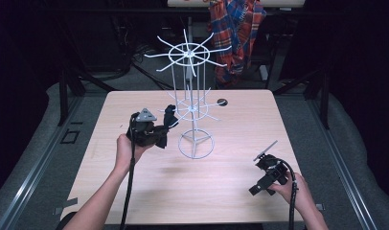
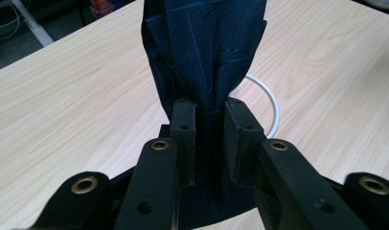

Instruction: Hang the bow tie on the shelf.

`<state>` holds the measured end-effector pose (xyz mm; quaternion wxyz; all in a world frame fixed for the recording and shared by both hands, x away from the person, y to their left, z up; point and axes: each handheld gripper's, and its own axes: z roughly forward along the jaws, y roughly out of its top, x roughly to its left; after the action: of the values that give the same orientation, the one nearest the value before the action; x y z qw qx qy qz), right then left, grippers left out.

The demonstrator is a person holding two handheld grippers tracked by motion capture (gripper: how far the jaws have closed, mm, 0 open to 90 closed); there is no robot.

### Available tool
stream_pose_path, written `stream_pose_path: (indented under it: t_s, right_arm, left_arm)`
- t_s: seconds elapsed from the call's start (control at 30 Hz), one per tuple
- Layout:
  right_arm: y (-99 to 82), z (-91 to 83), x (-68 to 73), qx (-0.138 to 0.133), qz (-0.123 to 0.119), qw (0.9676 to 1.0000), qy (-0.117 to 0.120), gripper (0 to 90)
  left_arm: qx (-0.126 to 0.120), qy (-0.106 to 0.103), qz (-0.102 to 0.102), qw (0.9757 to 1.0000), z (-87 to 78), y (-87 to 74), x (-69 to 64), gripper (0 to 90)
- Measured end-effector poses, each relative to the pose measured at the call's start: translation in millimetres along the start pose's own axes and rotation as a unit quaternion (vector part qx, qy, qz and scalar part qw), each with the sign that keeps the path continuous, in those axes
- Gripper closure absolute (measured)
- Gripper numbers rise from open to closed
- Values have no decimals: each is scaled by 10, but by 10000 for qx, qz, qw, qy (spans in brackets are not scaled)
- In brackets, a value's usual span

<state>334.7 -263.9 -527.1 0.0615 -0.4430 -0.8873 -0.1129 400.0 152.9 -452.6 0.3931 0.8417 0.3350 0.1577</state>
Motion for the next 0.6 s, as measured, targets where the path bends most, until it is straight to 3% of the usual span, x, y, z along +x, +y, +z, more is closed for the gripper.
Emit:
stream_pose_path:
  t_s: [0.6]
  right_arm:
    - [-6,6,1,-44,55,10000,12,100]
  left_arm:
    - [55,8,8,10000,95,-19,-14,763]
